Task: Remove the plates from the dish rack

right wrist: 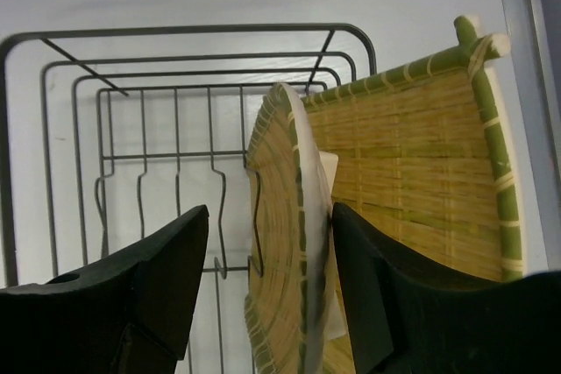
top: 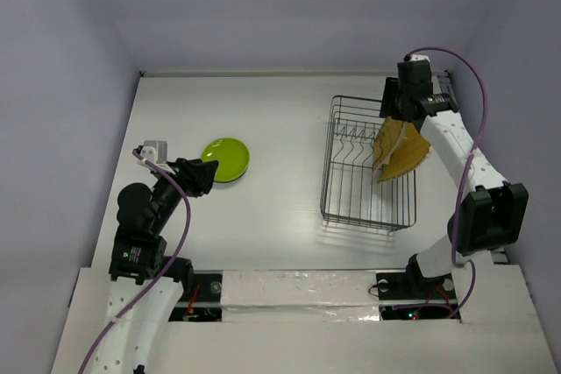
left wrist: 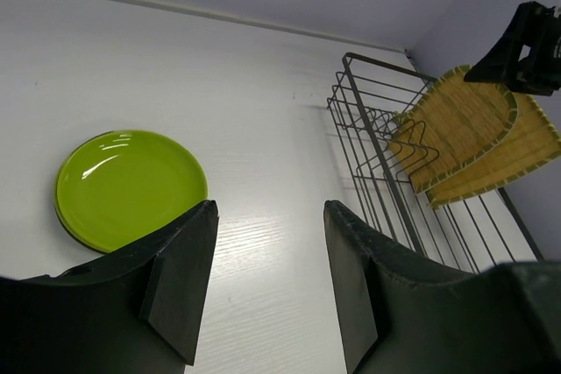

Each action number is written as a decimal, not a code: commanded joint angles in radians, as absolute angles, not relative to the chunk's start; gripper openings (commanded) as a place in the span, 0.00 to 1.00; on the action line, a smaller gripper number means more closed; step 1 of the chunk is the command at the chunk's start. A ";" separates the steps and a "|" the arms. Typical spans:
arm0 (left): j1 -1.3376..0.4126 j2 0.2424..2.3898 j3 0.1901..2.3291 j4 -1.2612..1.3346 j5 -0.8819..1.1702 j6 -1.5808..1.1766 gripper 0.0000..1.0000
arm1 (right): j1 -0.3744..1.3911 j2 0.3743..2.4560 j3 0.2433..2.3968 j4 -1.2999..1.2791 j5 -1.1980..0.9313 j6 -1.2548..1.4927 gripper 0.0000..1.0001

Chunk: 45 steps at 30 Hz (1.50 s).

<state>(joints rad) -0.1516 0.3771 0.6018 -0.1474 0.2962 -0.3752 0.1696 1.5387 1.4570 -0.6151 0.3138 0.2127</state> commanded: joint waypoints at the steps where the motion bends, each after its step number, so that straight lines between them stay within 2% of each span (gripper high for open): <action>1: -0.166 0.377 0.600 -0.109 0.298 -0.373 0.48 | 0.155 1.548 1.502 -0.666 0.285 0.178 0.64; 3: -0.166 0.379 0.600 -0.109 0.299 -0.373 0.48 | 0.155 1.554 1.493 -0.670 0.313 0.179 0.64; 4: -0.166 0.377 0.598 -0.109 0.299 -0.373 0.48 | 0.155 1.558 1.477 -0.669 0.322 0.179 0.61; 5: -0.166 0.377 0.600 -0.109 0.298 -0.371 0.48 | 0.155 1.555 1.471 -0.661 0.324 0.183 0.53; 6: -0.166 0.377 0.600 -0.109 0.299 -0.371 0.48 | 0.155 1.549 1.460 -0.655 0.327 0.186 0.41; 7: -0.166 0.377 0.598 -0.110 0.299 -0.373 0.48 | 0.155 1.531 1.447 -0.649 0.342 0.195 0.20; 10: -0.166 0.374 0.600 -0.110 0.298 -0.371 0.48 | 0.155 1.496 1.440 -0.649 0.412 0.181 0.00; 13: -0.166 0.374 0.600 -0.110 0.298 -0.371 0.48 | 0.173 1.433 1.448 -0.650 0.562 0.155 0.00; 18: -0.166 0.376 0.600 -0.110 0.296 -0.373 0.48 | 0.235 1.344 1.392 -0.470 0.600 0.074 0.00; 21: -0.166 0.374 0.600 -0.110 0.293 -0.373 0.48 | 0.329 1.370 1.344 -0.384 0.612 -0.013 0.00; 23: -0.166 0.376 0.600 -0.112 0.290 -0.373 0.48 | 0.399 1.416 1.313 -0.356 0.707 -0.089 0.00; 26: -0.166 0.377 0.600 -0.110 0.288 -0.374 0.48 | 0.469 1.476 1.283 -0.379 0.768 -0.080 0.00; 31: -0.166 0.382 0.598 -0.112 0.290 -0.374 0.48 | 0.469 1.456 1.252 -0.366 1.020 -0.023 0.00; 34: -0.166 0.385 0.600 -0.112 0.288 -0.373 0.48 | 0.459 1.407 1.281 -0.483 1.101 0.235 0.00; 37: -0.166 0.384 0.600 -0.115 0.288 -0.374 0.48 | 0.445 1.338 1.229 -0.392 1.155 0.215 0.00; 40: -0.166 0.390 0.600 -0.110 0.293 -0.374 0.48 | 0.381 1.269 1.207 -0.231 1.057 0.160 0.00; 43: -0.166 0.391 0.601 -0.115 0.291 -0.377 0.48 | 0.327 1.267 1.255 -0.181 0.952 0.167 0.00; 45: -0.166 0.393 0.601 -0.112 0.293 -0.376 0.48 | 0.327 1.269 1.236 -0.043 1.011 0.065 0.00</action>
